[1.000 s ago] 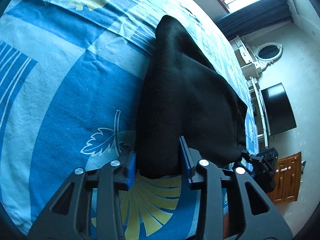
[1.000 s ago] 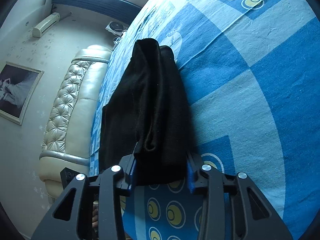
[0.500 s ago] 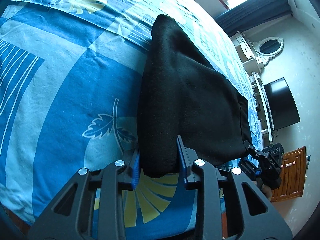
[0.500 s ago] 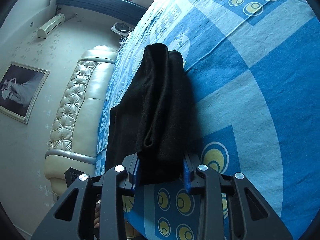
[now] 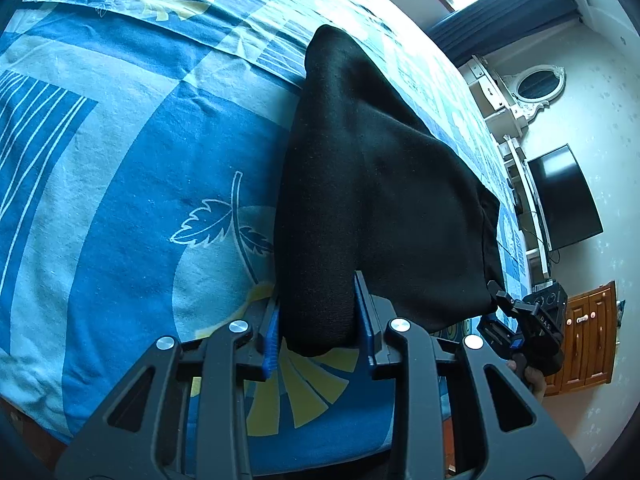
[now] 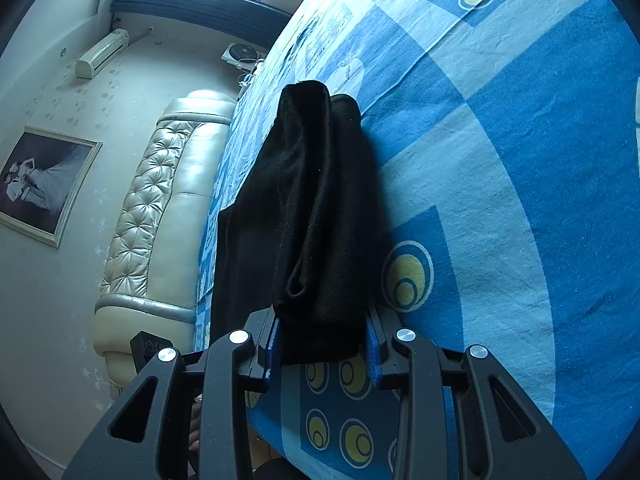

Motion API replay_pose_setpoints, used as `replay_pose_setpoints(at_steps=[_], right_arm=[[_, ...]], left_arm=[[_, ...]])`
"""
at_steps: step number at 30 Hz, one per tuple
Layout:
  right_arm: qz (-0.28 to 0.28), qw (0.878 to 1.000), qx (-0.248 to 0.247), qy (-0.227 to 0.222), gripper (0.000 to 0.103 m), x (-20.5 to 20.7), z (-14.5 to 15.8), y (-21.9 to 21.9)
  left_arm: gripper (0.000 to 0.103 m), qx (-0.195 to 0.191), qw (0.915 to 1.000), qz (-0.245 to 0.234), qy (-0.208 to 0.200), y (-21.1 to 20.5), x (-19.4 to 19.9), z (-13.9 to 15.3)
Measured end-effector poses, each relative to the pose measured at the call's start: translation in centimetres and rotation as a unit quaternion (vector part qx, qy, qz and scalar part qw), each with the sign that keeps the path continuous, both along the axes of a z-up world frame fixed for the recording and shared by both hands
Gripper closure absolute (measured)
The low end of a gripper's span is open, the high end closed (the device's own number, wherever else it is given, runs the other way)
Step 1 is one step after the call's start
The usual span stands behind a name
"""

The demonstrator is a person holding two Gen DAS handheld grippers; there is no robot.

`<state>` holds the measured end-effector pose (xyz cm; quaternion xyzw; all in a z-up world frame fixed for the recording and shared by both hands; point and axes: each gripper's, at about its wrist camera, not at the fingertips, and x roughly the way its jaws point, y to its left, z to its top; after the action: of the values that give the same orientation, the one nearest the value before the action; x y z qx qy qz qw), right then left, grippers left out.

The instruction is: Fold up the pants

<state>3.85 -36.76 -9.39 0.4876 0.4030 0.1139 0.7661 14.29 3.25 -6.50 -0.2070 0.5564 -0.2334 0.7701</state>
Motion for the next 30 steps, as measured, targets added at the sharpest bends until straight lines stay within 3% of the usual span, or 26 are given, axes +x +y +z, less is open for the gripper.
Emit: replay_pose_setpoints(at_steps=[4,5,7,9,10,12,20,25,28,29,30], right_arm=[[0.002,1.0,0.003,0.0,0.068,0.1,-0.1,0.0],[0.004,1.0,0.003,0.0,0.067,0.1,-0.2,0.0],[0.002,1.0,0.004,0.002,0.052,0.0,-0.3,-0.2],[0.004,1.0,0.012,-0.01,0.041,-0.4,-0.3,-0.5],[0.002,1.0,0.016,-0.019,0.033,-0.8,-0.1,-0.8],[-0.007,0.999,0.019,-0.032,0.027,-1.4,0.1,-1.3],[-0.028,0.998,0.037,-0.035,0.024,-1.6,-0.3,-1.9],[0.001,0.999,0.027,-0.031,0.023,0.7,-0.1,-0.1],[0.017,0.999,0.017,-0.028,0.023,1.6,-0.3,0.7],[0.022,0.999,0.007,-0.024,0.024,1.8,-0.3,0.9],[0.03,0.999,-0.012,-0.018,0.033,2.1,-0.2,1.4]], left_arm=[[0.07,-0.001,1.0,-0.002,-0.004,0.0,0.2,-0.3],[0.065,-0.001,1.0,-0.003,-0.008,0.1,0.2,-0.4],[0.054,-0.004,0.9998,-0.001,-0.018,0.3,0.2,-0.6],[0.036,-0.009,0.9996,0.003,-0.027,1.0,-0.1,-1.0],[0.033,-0.016,0.9994,0.004,-0.029,1.2,-0.1,-1.2],[0.029,-0.036,0.9989,0.001,-0.031,1.6,0.0,-1.5],[0.018,-0.06,0.9975,0.0,-0.037,1.1,0.7,-1.8],[0.017,-0.067,0.9973,0.006,-0.029,0.8,1.1,-1.9],[0.021,-0.049,0.9984,0.002,-0.028,0.2,1.2,-1.9],[0.035,-0.033,0.999,0.0,-0.03,-0.1,1.2,-1.8],[0.047,-0.031,0.999,-0.007,-0.031,-0.3,1.1,-1.7]])
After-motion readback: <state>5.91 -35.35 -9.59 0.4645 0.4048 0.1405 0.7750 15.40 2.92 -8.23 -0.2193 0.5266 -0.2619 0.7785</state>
